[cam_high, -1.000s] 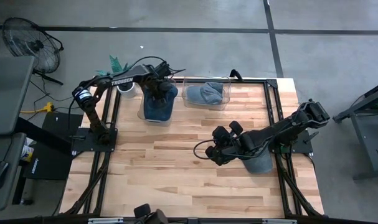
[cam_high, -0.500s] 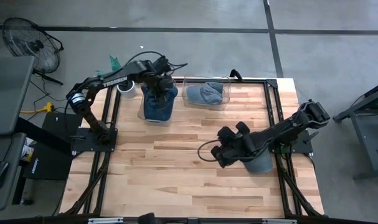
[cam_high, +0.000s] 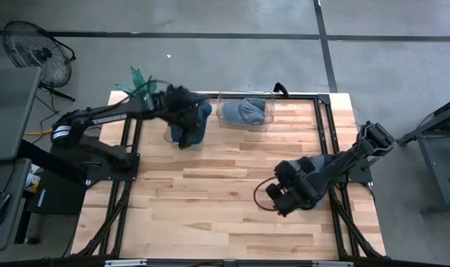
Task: Pick & Place hat
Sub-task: Put the gray cap into the right transparent bin
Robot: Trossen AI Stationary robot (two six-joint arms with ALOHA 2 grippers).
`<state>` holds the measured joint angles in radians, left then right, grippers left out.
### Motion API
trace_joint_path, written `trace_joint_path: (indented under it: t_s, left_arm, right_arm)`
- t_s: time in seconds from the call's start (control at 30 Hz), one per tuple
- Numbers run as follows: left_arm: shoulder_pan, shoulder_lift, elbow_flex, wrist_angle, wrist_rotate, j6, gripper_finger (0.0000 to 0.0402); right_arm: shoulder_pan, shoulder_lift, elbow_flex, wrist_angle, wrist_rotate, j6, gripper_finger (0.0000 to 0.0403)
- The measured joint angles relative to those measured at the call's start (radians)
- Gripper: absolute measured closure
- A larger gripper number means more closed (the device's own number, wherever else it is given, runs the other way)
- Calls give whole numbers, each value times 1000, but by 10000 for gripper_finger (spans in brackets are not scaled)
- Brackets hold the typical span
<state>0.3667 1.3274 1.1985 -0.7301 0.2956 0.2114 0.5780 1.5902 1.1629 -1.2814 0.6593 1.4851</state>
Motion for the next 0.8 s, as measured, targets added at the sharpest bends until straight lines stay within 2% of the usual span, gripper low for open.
trace_joint_path:
  t_s: [0.13, 0.27, 0.4, 0.53, 0.63, 0.73, 0.8]
  left_arm:
    - [-79, -105, -175, 135, 5, -70, 401]
    - [-142, -195, -327, 280, 0, -136, 401]
    - [-198, -256, -421, 421, -9, -164, 401]
    - [-240, -272, -453, 520, -31, -153, 401]
    - [-263, -273, -453, 602, -28, -115, 401]
    - [-281, -271, -453, 673, -28, -67, 401]
    - [-285, -266, -453, 694, -23, -30, 401]
  right_arm:
    - [60, 0, 0, -33, -113, 45, 402]
    - [129, -1, 0, -92, -285, 148, 402]
    - [207, -18, -1, -101, -401, 249, 402]
    - [261, -23, -1, -84, -487, 297, 402]
    - [277, -25, -1, -46, -573, 271, 394]
    - [300, -25, -1, 3, -649, 196, 362]
    - [325, -26, -1, 49, -659, 103, 330]
